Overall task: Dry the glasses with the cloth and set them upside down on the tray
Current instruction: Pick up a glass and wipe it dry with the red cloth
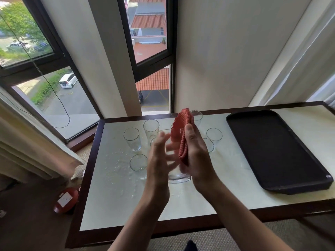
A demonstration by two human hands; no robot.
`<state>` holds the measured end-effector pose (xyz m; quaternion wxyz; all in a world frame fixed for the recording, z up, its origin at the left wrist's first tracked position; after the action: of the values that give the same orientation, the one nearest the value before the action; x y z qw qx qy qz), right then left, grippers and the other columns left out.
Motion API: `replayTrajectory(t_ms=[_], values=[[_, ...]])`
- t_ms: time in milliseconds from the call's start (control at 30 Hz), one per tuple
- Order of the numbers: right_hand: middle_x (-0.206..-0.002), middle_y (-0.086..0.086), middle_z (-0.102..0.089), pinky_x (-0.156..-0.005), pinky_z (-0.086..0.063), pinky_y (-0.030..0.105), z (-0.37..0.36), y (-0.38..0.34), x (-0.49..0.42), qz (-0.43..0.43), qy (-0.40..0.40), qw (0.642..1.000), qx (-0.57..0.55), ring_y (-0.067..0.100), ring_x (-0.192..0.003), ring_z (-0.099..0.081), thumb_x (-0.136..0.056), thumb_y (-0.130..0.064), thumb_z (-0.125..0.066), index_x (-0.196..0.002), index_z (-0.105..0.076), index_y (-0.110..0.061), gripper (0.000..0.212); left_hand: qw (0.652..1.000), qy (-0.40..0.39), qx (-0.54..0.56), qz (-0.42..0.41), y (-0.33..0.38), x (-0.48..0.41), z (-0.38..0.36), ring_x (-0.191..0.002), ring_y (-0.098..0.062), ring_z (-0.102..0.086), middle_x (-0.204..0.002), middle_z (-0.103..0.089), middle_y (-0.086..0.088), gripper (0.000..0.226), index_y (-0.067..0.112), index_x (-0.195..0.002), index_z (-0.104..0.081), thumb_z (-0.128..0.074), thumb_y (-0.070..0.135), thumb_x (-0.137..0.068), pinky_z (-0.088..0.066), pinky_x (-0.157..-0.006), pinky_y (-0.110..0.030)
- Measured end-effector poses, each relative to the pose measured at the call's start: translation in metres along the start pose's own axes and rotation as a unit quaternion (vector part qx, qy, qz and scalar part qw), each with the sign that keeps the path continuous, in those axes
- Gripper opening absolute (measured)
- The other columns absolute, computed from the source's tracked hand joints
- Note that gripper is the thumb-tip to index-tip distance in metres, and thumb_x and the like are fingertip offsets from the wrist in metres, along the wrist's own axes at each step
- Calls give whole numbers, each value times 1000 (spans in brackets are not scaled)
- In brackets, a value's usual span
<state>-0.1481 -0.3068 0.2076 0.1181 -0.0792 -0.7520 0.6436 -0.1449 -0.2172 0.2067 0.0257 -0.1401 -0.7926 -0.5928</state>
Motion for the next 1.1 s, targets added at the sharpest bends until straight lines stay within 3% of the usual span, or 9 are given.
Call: replayTrajectory(t_ms=[100, 300, 533, 633, 700, 767, 900, 1000, 1100], values=[[-126, 0, -66, -98, -53, 43, 0, 2, 8, 0, -12, 1000, 4, 17, -114, -66, -90, -58, -39, -143, -44, -29, 61, 1000, -15, 5, 2, 2, 1, -2, -100, -20, -74, -104, -78, -5, 48, 20, -112, -69, -62, 59, -87, -62, -77, -33], [-147, -43, -24, -111, -25, 7, -13, 21, 51, 149, -1, 979, 142, -15, -140, -25, -96, -30, -40, -144, -18, -49, 56, 998, 28, 55, -18, -4, -6, 15, -105, -37, -72, -114, -72, -25, 67, -1, -125, -62, -58, 57, -92, -61, -81, -35], [-130, -9, -65, -97, -53, 50, -2, 20, 10, 59, 26, 991, 113, 14, -115, -65, -86, -61, -38, -144, -37, -51, 58, 998, -22, 39, -33, -9, -1, 2, -94, -16, -71, -95, -74, -2, 32, 21, -99, -71, -68, 49, -83, -56, -74, -25], [-151, -25, -39, -107, -47, 41, -14, 14, 37, 135, 35, 975, 175, -1, -136, -44, -95, -49, -41, -149, -22, -50, 58, 997, -25, 70, -29, -6, -6, 8, -104, -21, -67, -112, -71, -10, 39, 14, -107, -72, -69, 48, -88, -56, -75, -24], [-158, -22, -26, -114, -39, 40, -18, 15, 50, 190, 30, 957, 216, -1, -144, -30, -97, -42, -40, -153, -15, -40, 61, 995, -2, 103, -16, -4, -8, 11, -121, -31, -65, -129, -66, -23, 67, 2, -126, -61, -73, 53, -85, -54, -97, -37], [-156, -18, -34, -112, -42, 40, -14, 18, 44, 169, 25, 961, 219, 2, -140, -39, -95, -47, -39, -153, -14, -42, 64, 995, 23, 99, -7, -5, -9, 12, -117, -37, -67, -127, -65, -28, 78, 2, -130, -55, -77, 56, -78, -53, -102, -46], [-119, -10, -69, -97, -53, 47, -2, 22, 12, 46, 48, 990, 124, 9, -109, -67, -86, -62, -37, -145, -40, -39, 63, 999, -4, 37, 5, -11, -6, 9, -107, -31, -72, -115, -73, -20, 42, 15, -114, -67, -67, 48, -89, -59, -86, -38], [-135, -11, -61, -104, -50, 41, -9, 19, 18, 53, 51, 991, 110, 8, -120, -61, -88, -60, -37, -147, -36, -42, 62, 999, -29, 21, -1, -14, -6, 11, -118, -33, -66, -122, -70, -20, 58, 11, -124, -67, -63, 56, -87, -49, -107, -51], [-153, -28, -35, -112, -36, 18, -18, 22, 45, 101, 42, 983, 149, -9, -137, -37, -94, -49, -39, -150, -20, -47, 60, 998, -32, 60, 2, -11, -12, 18, -113, -31, -69, -121, -69, -24, 76, 7, -123, -67, -66, 70, -81, -52, -100, -45]])
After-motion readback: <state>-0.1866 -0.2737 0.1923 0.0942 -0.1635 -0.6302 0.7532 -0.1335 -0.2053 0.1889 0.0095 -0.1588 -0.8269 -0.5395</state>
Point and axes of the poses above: each hand's wrist, its own x-axis away from the middle knuckle, its own z-axis out of the back of the hand, y = z × x, the point moved 1 cm from there along -x, towards the middle knuckle
